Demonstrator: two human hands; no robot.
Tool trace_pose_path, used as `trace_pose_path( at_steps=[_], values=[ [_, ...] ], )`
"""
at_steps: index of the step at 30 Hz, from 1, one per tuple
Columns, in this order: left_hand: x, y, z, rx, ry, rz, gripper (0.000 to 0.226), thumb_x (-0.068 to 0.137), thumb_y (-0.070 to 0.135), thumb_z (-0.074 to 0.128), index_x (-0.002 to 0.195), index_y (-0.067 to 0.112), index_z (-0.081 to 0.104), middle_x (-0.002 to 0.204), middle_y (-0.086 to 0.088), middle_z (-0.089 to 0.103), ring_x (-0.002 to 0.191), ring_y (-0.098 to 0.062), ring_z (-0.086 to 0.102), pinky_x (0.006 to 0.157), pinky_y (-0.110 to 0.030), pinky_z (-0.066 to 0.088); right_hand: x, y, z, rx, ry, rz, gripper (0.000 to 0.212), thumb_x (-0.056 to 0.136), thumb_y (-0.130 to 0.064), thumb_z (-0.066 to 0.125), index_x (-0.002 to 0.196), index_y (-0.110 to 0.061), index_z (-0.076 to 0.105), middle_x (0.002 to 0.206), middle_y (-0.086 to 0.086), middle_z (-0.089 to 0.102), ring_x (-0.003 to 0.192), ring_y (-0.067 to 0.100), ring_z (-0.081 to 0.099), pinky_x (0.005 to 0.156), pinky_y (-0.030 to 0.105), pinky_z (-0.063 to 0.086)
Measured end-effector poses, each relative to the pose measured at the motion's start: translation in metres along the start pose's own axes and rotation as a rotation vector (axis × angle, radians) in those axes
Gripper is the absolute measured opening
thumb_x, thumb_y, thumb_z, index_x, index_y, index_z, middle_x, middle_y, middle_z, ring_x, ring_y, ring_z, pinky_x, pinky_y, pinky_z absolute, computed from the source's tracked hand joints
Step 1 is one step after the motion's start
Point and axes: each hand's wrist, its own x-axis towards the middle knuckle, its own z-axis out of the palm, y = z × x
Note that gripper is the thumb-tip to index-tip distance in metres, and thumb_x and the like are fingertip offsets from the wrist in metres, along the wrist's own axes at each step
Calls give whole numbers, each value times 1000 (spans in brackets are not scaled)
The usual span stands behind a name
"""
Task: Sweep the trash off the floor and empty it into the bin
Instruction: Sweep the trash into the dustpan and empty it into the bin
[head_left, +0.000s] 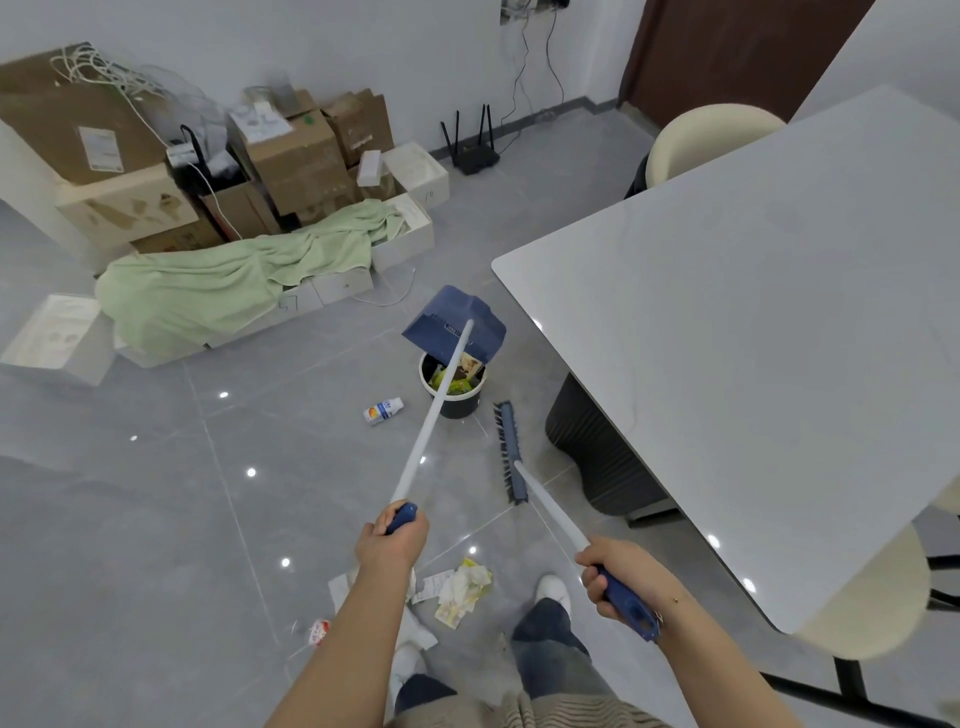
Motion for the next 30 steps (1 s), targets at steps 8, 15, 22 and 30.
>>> trace_pose_path(
  at_steps=[8,15,22,30],
  values=[
    [3,2,0,-45,-59,-24,50,100,24,39,51,14,34,37,0,23,33,-11,22,33,-18,14,6,8,-2,-115,70,-3,26,93,-10,50,67,-7,51,46,4,52,30,9,46,32,15,36],
    [-21,14,9,-68,-134,-87,39,99,22,40,61,14,41,42,1,23,37,-9,22,31,-18,17,0,6,10,-86,58,-5,33,96,-9,44,64,-7,47,42,7,52,27,12,46,33,16,36],
    [-45,48,41,-14,-186,-104,38,100,21,35,65,8,42,38,-1,20,33,-12,21,37,-16,13,-10,3,51,-240,102,7,24,91,-6,50,67,-9,47,52,6,49,36,10,42,38,19,33],
    [-94,99,81,366,-355,109,22,72,15,47,57,20,31,32,5,27,25,-5,32,28,-14,21,-12,25,116,-286,66,33,9,92,-4,49,82,-5,50,53,5,48,33,9,43,34,18,35]
  ],
)
